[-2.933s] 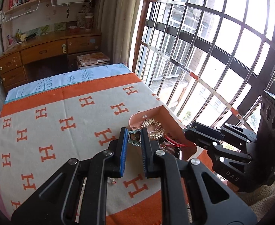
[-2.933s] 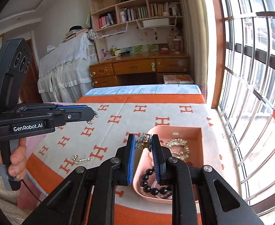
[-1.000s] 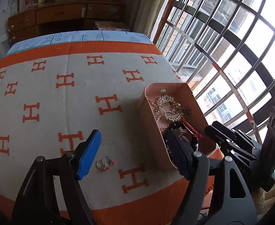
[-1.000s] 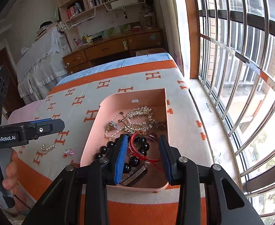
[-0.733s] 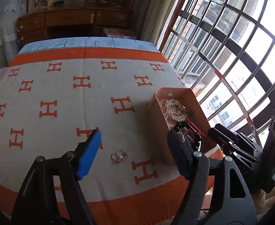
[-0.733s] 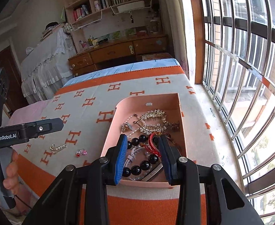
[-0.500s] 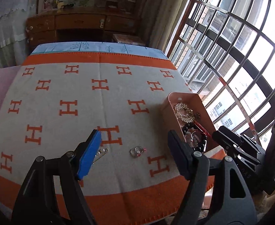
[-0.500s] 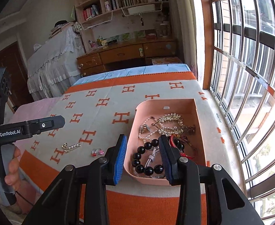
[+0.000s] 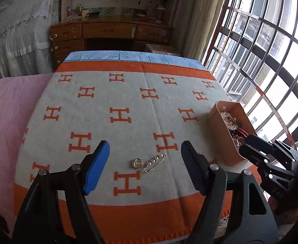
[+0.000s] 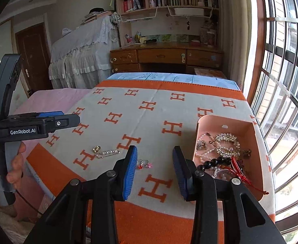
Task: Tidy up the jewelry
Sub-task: 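Move the left tool to the gold coin pendant while the right approaches the pearl pin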
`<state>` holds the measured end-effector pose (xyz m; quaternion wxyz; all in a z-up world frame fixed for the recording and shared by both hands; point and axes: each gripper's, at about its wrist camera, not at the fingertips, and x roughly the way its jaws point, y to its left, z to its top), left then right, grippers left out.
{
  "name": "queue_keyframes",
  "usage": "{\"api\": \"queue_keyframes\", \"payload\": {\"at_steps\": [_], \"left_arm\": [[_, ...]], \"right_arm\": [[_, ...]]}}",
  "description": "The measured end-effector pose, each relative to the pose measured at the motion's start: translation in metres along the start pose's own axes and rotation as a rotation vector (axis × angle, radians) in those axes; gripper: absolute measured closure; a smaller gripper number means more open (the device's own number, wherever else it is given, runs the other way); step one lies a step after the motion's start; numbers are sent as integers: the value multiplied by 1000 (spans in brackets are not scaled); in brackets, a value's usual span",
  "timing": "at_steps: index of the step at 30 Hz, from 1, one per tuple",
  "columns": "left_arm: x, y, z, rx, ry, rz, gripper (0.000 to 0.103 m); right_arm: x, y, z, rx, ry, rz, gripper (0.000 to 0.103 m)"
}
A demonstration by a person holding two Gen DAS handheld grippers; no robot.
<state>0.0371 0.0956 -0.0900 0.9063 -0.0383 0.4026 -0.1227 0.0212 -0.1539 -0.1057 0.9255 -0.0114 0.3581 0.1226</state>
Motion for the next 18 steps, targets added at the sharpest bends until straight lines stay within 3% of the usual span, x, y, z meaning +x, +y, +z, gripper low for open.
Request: {"api": "queue_keyframes", "payload": {"at_steps": [12, 18], "left_arm": [[40, 4, -27, 103, 73, 6, 33], [65, 11, -31, 127, 119, 6, 51]], "right_arm": [[41, 39, -12, -128, 74, 72, 66], [60, 49, -17, -152, 106, 102, 66]]}}
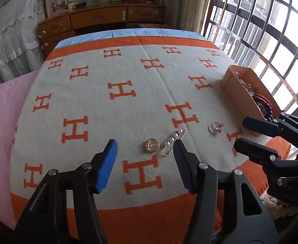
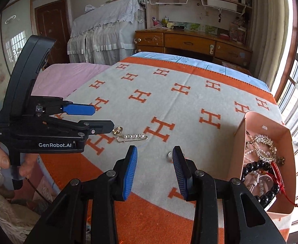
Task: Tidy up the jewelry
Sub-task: 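Move the left tool to the gold coin pendant while the right approaches the pearl pin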
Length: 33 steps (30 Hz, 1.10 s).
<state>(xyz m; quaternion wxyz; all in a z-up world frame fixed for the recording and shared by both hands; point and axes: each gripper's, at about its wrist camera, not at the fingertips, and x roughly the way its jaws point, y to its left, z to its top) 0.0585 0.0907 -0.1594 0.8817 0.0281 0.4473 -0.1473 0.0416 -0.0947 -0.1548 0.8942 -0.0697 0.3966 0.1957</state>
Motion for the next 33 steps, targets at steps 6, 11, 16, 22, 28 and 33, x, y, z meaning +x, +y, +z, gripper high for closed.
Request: {"api": "queue_keyframes", "payload": {"at_steps": [6, 11, 16, 22, 28, 33], "left_arm": [[24, 8, 1, -5, 44, -13, 58], [38, 8, 4, 3, 69, -19, 59], [47, 8, 9, 3, 76, -5, 59], [50, 7, 12, 8, 85, 31, 59], [48, 1, 7, 20, 86, 55, 59], [43, 1, 2, 2, 61, 59, 84]], "right_arm": [[13, -1, 1, 6, 24, 12, 66], [19, -2, 4, 2, 28, 13, 66], [23, -3, 5, -2, 33, 15, 66], [24, -4, 4, 0, 36, 15, 66], [26, -4, 3, -9, 35, 19, 67], [26, -1, 4, -17, 38, 15, 67]]}}
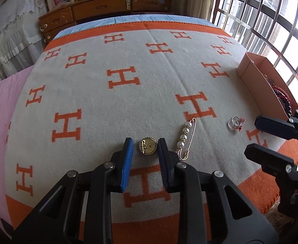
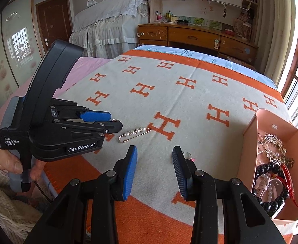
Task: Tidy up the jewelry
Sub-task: 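Move the left tool to the gold coin pendant while the right approaches the pearl pin, then close the left tool on the gold coin pendant while the right grasps the pearl pin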
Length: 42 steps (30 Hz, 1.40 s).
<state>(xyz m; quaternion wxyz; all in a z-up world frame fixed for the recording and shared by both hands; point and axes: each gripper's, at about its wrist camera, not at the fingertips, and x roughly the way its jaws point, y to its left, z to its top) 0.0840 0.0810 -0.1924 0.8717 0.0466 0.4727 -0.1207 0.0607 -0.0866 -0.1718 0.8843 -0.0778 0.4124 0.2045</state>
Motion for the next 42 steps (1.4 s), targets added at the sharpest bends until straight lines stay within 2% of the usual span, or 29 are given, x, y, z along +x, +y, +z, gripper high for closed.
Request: {"api": "queue_keyframes", "payload": {"at_steps": [7, 10, 15, 18, 23, 27, 31, 35, 38, 42], "left_arm": [[-8, 7, -8, -44, -4, -27, 87], [-19, 14, -10, -61, -23, -23, 87], [-38, 30, -15, -93, -53, -22, 87], [-42, 37, -19, -113, -58, -33, 87], [-46, 46, -22, -136, -66, -59, 87], [-46, 57, -23, -169, -63, -77, 87], [-45, 65, -25, -192, -55, -96, 87], [-48, 65, -25, -192, -64, -108, 87], [-48, 64, -25, -193, -62, -112, 87], [-48, 64, -26, -198, -58, -117, 87]], "right_arm": [[2, 9, 9, -16, -3, -4, 67], [8, 13, 19, -8, -1, 20, 67], [32, 23, 30, 17, 57, 97, 66], [49, 28, 35, 44, 98, 111, 66], [75, 25, 39, 116, 181, 57, 66], [87, 28, 42, 142, 200, 37, 66], [93, 36, 48, 130, 200, -9, 66], [98, 50, 50, 60, 195, -82, 67], [97, 57, 48, 16, 181, -113, 70], [95, 56, 44, 16, 168, -113, 83]]}}
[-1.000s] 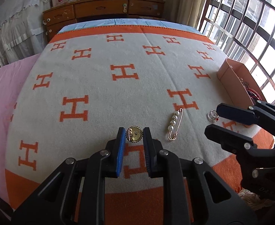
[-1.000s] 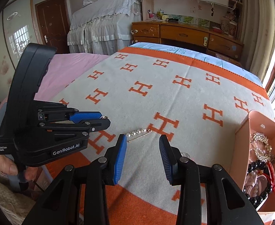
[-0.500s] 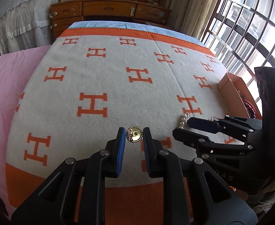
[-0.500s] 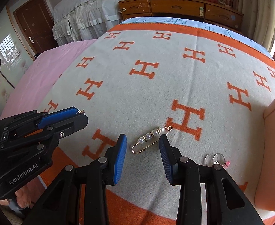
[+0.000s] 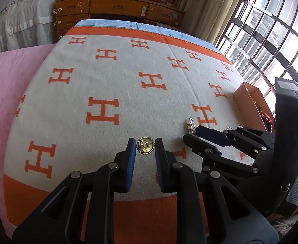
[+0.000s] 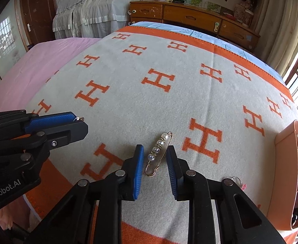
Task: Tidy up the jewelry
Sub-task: 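Close the left tool on the gold coin pendant while the right grasps the pearl pin, then carry the pendant and pearl pin into the pink tray and open both tools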
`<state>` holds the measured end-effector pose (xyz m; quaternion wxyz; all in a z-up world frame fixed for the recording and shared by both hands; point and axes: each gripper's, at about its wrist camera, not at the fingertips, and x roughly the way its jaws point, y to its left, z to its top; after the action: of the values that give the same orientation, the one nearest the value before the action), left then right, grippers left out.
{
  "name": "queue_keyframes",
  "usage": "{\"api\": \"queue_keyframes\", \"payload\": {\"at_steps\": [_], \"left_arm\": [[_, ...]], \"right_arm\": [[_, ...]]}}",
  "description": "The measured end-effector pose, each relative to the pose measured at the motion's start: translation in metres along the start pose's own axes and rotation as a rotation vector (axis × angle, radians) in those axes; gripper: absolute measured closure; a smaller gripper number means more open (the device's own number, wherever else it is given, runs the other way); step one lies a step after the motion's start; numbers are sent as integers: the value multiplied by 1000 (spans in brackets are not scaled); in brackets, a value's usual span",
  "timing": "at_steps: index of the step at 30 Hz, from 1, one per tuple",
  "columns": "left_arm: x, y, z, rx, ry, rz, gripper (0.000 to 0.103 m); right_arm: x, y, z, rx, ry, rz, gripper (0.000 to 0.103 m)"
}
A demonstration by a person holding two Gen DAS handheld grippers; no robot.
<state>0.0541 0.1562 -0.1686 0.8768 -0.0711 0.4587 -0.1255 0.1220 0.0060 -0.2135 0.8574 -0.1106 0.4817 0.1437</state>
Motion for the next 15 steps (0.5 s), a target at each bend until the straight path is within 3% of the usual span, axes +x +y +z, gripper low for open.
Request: {"api": "queue_keyframes", "payload": {"at_steps": [4, 15], "left_arm": [[0, -1, 0, 4, 2, -5, 87], [-3, -12, -2, 31, -7, -9, 87]], "right_arm": [[-3, -5, -5, 14, -6, -1, 95], [-17, -24, -20, 106, -27, 68, 96]]}}
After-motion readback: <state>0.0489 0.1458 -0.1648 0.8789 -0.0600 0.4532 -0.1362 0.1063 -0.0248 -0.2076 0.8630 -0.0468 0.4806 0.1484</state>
